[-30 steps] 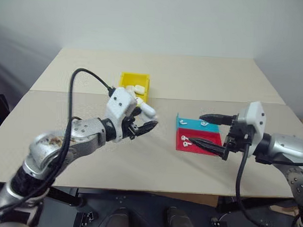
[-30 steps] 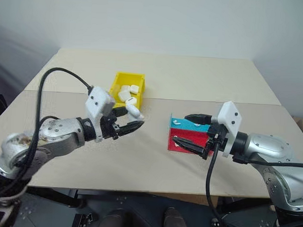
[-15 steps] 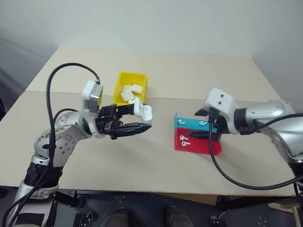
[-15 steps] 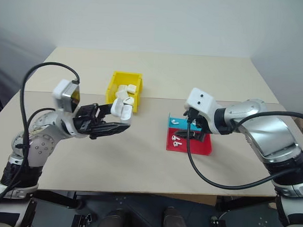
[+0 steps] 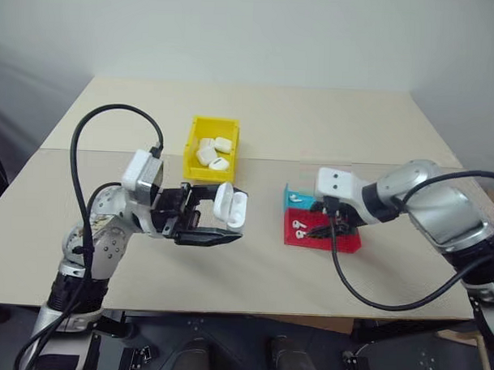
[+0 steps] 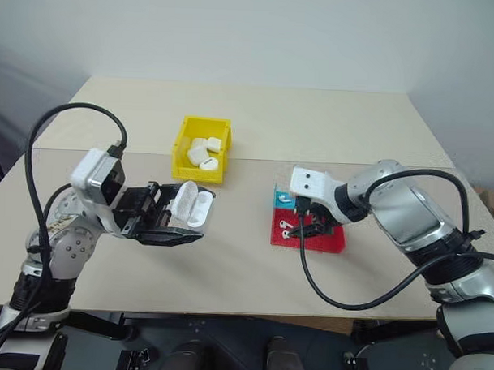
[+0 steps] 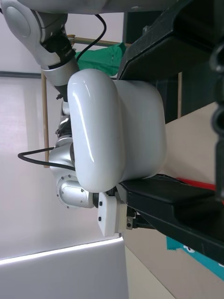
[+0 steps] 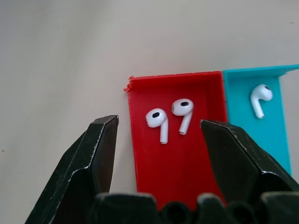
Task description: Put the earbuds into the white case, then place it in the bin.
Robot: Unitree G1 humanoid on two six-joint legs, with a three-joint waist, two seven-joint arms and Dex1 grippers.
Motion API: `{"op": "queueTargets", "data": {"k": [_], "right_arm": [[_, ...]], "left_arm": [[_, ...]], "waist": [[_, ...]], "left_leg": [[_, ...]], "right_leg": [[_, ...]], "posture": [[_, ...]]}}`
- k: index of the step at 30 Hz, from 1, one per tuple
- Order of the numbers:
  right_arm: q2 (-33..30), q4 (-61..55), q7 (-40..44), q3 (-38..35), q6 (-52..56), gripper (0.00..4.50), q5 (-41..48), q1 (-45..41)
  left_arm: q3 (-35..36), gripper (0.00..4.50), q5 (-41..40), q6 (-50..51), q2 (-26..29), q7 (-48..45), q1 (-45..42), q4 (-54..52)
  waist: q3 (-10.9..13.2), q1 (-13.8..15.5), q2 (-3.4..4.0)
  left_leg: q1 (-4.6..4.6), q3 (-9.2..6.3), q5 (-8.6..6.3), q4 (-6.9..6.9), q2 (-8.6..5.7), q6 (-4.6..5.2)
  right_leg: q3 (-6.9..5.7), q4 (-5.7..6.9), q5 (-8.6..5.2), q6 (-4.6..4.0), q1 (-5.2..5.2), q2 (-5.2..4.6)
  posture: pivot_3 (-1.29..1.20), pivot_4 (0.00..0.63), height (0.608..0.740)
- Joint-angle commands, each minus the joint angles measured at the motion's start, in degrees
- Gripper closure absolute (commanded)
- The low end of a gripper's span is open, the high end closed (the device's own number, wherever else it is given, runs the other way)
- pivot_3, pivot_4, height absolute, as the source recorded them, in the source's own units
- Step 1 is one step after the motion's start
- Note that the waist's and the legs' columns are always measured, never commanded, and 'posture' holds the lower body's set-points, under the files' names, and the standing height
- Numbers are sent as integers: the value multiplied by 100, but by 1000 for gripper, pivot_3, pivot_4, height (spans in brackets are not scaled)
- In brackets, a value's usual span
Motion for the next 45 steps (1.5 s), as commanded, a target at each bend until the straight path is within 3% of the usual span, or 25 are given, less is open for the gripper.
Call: {"op": "queueTargets", "data": {"k": [1,8,11,14,41,45], "right_arm": [[158,156,152,136,-257,1222,-392,-184],[528,637,311,366,-629,1222,-960,-272],[583,700,396,346,-680,1832,-1058,-240],[648,737,424,320,-633,2790,-1158,-225],[1060,1219,488,303,-986,2790,-1732,-24],[1008,1141,534,247,-949,3635,-1734,55]], "left_arm": [[2,1623,72,-104,-116,133,37,-285],[9,1623,213,-117,-252,343,152,-479],[43,1623,226,-111,-292,490,203,-561],[72,1623,182,-62,-278,559,230,-626],[132,1623,113,37,-177,809,358,-823],[158,1623,77,77,-138,806,374,-849]], "waist": [[0,-1,0],[0,-1,0],[0,0,0],[0,0,0],[0,-1,1],[-1,-1,1]], "left_leg": [[0,0,0,1,0,0],[-1,2,0,2,0,0],[-2,2,0,2,0,0],[-2,2,0,2,0,-1],[0,3,0,1,0,-1],[3,4,1,1,0,-1]], "right_leg": [[0,1,0,0,0,0],[1,8,1,-1,-7,0],[1,8,1,-1,-7,0],[1,9,1,-1,-8,0],[2,11,2,-3,-8,0],[2,13,2,-3,-7,0]], "posture": [[0,150,740],[0,150,740],[0,150,740],[0,150,740],[0,150,740],[0,150,740]]}}
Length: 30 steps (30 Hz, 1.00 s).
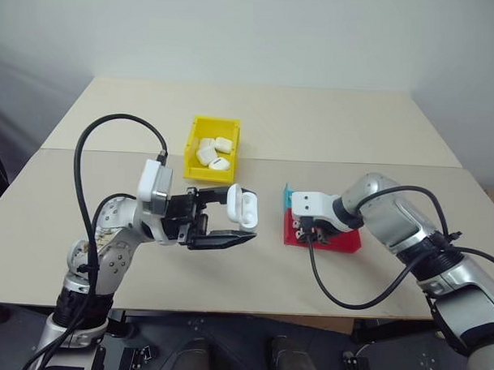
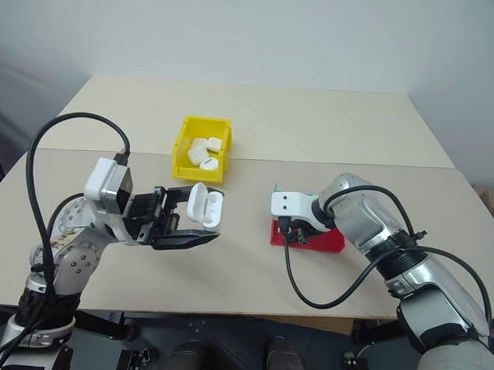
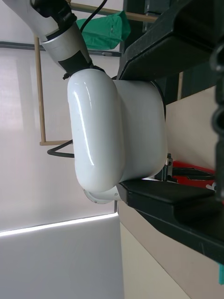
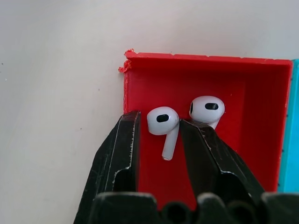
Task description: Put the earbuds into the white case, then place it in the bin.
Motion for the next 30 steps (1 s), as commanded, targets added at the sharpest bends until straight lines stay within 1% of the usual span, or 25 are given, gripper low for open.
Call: {"op": "queueTargets", "data": {"k": [1,4,6,9,11,12,14,16,19,21,23,26,28,30], "right_arm": [[-85,-122,82,-201,-32,3842,10,102],[-181,-384,50,-469,145,3854,143,241],[-280,-743,51,-831,423,3854,369,378],[-410,-1579,93,-1746,1293,3854,1166,544],[-327,-2128,34,-2721,1960,3854,2006,637],[-244,-2355,-62,-3177,2196,3854,2352,697],[223,-2799,-557,-4264,2302,3854,2990,892],[728,-3119,-1018,-5180,2233,3854,3604,1052],[1244,-3412,-1698,-5929,2648,3854,4536,950],[1467,-3681,-2129,-6142,2860,3854,5155,882],[1558,-3988,-2449,-6137,2949,3854,5631,930],[1487,-4430,-2793,-5784,2866,3854,5866,1107],[1569,-4562,-3081,-5579,2854,3854,6071,1158],[1560,-4669,-3244,-5321,2727,3854,6080,1268]], "left_arm": [[145,1623,-130,5,58,7,-16,-182],[148,1623,-186,44,48,26,-53,-180],[152,1623,-258,92,42,19,-70,-186],[122,1623,-348,134,34,-39,-92,-169],[70,1623,-374,144,-15,-36,-129,-162],[44,1623,-374,152,-47,-25,-151,-162],[-24,1623,-344,147,-124,-31,-227,-142],[-92,1623,-336,180,-235,13,-325,-111],[-148,1623,-330,215,-315,-49,-398,-49],[-205,1623,-277,217,-362,-61,-450,-7],[-221,1623,-274,229,-378,-106,-500,36],[-237,1623,-287,255,-420,-144,-574,112],[-254,1623,-261,251,-443,-167,-613,168],[-260,1623,-243,246,-454,-199,-642,212]], "waist": [[0,0,0],[0,8,0],[0,15,0],[0,15,0],[0,9,0],[0,7,0],[0,10,0],[0,14,-1],[0,8,0],[0,3,0],[0,-8,1],[0,-13,1],[0,-16,1],[0,-14,1]], "left_leg": [[1,0,0,0,0,0],[1,0,0,0,0,0],[-1,-1,0,0,0,0],[-7,-2,0,0,0,0],[-7,-6,0,0,0,0],[-7,-8,0,0,2,0],[-5,-12,0,-2,2,0],[4,-15,0,-2,2,0],[19,-15,0,-1,1,0],[21,-14,0,-1,0,0],[22,-15,0,-2,1,0],[21,-16,0,-4,2,0],[21,-16,0,-3,2,0],[20,-16,0,-2,1,0]], "right_leg": [[0,0,0,0,1,1],[0,1,0,0,2,0],[0,-1,0,0,1,0],[1,-1,0,0,-4,-1],[1,0,0,0,-6,0],[0,1,1,0,-5,1],[-3,0,1,-1,0,3],[-5,-2,0,-1,13,4],[-7,-5,1,1,34,2],[-4,-3,2,2,34,2],[-3,0,1,1,32,3],[-4,-2,1,0,30,5],[-4,-3,1,1,31,4],[-3,-2,1,1,32,3]], "posture": [[0,150,740],[0,150,740],[0,150,740],[0,150,740],[0,150,740],[0,150,740],[0,150,740],[0,150,740],[0,150,740],[0,150,740],[0,150,740],[0,150,740],[0,150,740],[0,150,740]]}}
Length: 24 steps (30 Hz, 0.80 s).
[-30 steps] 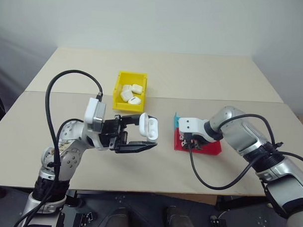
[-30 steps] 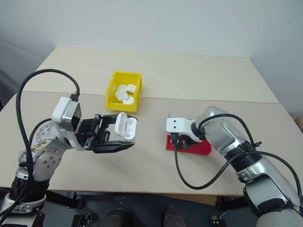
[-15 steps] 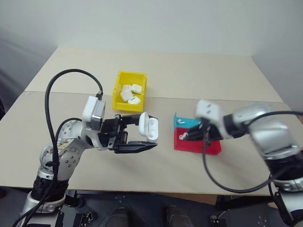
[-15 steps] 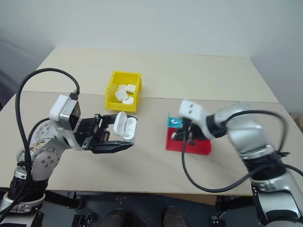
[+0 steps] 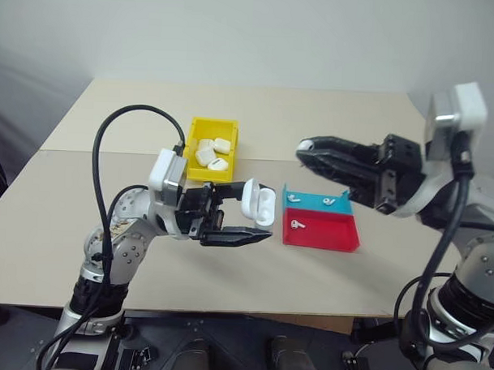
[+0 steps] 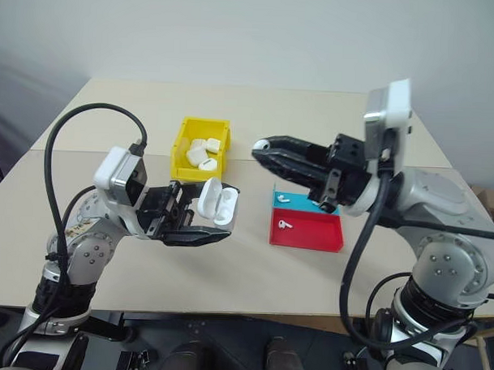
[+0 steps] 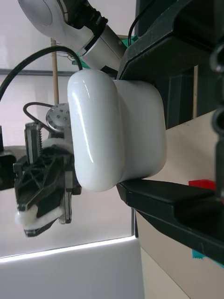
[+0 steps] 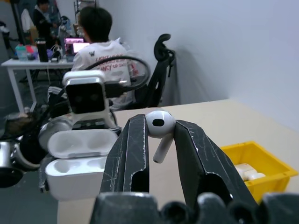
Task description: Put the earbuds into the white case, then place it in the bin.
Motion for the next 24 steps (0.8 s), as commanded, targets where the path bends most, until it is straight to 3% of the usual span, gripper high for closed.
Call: {"op": "queueTargets", "data": {"k": [1,9,24], "right_arm": [[-14,-277,-361,321,-230,3854,216,103],[-245,-325,-763,818,-488,3854,281,211],[-666,-343,-719,1259,-952,3854,364,403]], "left_arm": [[-4,1623,-18,-20,-36,-69,-139,8],[29,1623,8,-48,-6,-165,-162,56],[76,1623,58,-49,-25,-156,-167,31]], "waist": [[0,2,0],[0,5,0],[0,7,0]], "left_leg": [[0,0,0,0,0,0],[-3,-1,0,-1,0,0],[-4,-2,0,-1,1,0]], "right_leg": [[0,0,0,0,0,0],[-2,-3,0,0,-2,0],[-2,-5,-1,0,-2,0]], "posture": [[0,150,740],[0,150,740],[0,150,740]]}}
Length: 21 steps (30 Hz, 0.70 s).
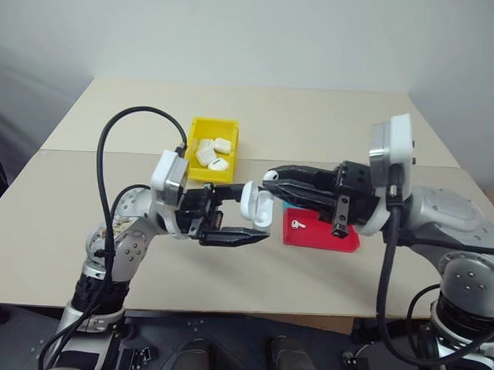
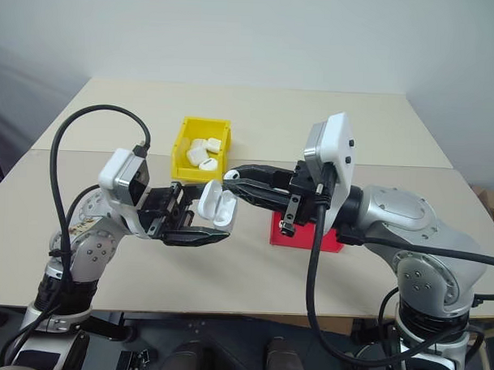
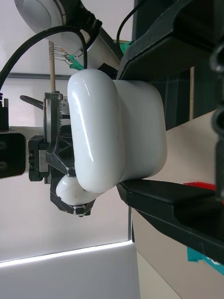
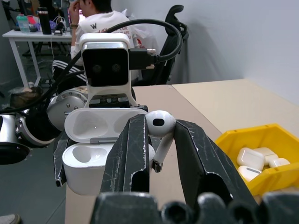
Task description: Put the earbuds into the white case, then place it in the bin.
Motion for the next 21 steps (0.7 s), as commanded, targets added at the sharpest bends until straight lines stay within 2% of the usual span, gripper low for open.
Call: {"op": "queueTargets", "data": {"k": [1,21], "right_arm": [[-70,-105,11,107,-162,3854,165,-4],[-124,-40,-244,65,-455,3854,514,-62]], "left_arm": [[76,1623,-61,-50,-31,42,-122,-151],[55,1623,-74,-16,-33,-5,-157,-102]], "waist": [[0,1,0],[0,1,0]], "left_leg": [[0,0,0,0,0,0],[-2,-1,0,-1,1,0]], "right_leg": [[0,-1,0,0,0,0],[0,-3,0,0,0,0]], "posture": [[0,150,740],[0,150,740]]}}
